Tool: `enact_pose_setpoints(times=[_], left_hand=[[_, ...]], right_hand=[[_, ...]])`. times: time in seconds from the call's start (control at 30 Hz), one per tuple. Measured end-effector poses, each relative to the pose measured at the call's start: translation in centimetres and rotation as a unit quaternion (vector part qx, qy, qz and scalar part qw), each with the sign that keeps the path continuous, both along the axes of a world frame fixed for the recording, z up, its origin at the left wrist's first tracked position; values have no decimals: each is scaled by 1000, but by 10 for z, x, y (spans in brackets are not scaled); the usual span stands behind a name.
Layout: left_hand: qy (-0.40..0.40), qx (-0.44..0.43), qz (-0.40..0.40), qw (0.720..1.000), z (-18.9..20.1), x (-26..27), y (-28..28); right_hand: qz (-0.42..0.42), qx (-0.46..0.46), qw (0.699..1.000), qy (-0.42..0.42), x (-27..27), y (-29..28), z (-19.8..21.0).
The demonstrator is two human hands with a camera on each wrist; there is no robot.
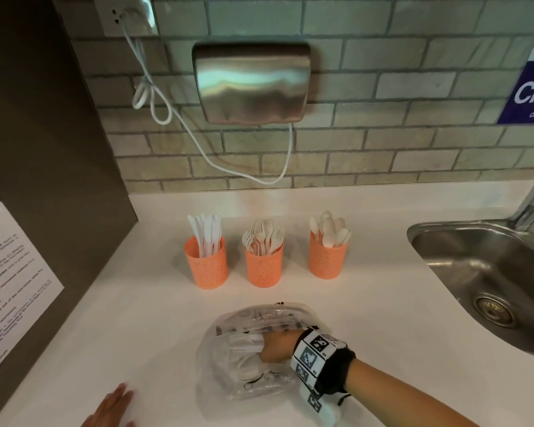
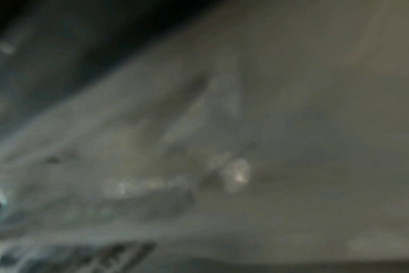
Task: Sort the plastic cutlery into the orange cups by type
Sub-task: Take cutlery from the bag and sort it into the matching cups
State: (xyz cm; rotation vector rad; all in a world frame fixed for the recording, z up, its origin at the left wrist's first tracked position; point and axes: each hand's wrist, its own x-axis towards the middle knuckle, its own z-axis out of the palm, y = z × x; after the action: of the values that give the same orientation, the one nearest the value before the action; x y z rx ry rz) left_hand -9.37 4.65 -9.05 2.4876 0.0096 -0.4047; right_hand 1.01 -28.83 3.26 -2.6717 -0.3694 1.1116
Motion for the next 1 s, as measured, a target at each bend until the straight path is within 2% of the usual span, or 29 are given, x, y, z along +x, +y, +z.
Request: enact_pose_setpoints(times=[0.03, 0.1, 0.13, 0.17, 0.23, 0.3, 0.4, 0.57, 0.73, 0.87, 0.93, 1.0], left_hand=[[-69, -27, 92, 993, 0, -2, -18], [-144, -81, 207, 964, 21, -3, -32], [-167, -119, 226, 952, 38, -7, -49], [-222, -146, 227, 937, 46, -4, -63], [-250, -221, 191, 923, 83, 1, -98], [-258, -259, 142, 920, 101, 8, -126], [-287, -217, 84, 929, 112, 21, -150], [-313, -143, 94, 934, 128, 49, -151], [-241, -95, 105, 960, 131, 62, -144], [-188, -83, 83, 975, 129, 61, -137], [-204, -81, 102, 970, 134, 69, -135], [-217, -80, 126, 965, 137, 79, -135]], right_hand=[[-14, 7, 1000, 9, -1, 0, 3], [-7, -1, 1000, 18, -3, 2, 7], [-6, -3, 1000, 16, -2, 2, 3], [-5, -9, 1000, 13, -4, 3, 5], [-5, -16, 1000, 7, -5, 4, 8], [-8, -19, 1000, 7, -5, 5, 10], [-13, -19, 1000, 6, -6, 5, 8], [-29, 23, 999, 14, -12, 6, 7], [-13, 60, 998, 12, -10, -2, 13], [-3, 30, 999, 18, -8, -3, 7], [22, 15, 999, -40, -14, -3, 4], [7, 40, 994, -105, -16, 0, 1]])
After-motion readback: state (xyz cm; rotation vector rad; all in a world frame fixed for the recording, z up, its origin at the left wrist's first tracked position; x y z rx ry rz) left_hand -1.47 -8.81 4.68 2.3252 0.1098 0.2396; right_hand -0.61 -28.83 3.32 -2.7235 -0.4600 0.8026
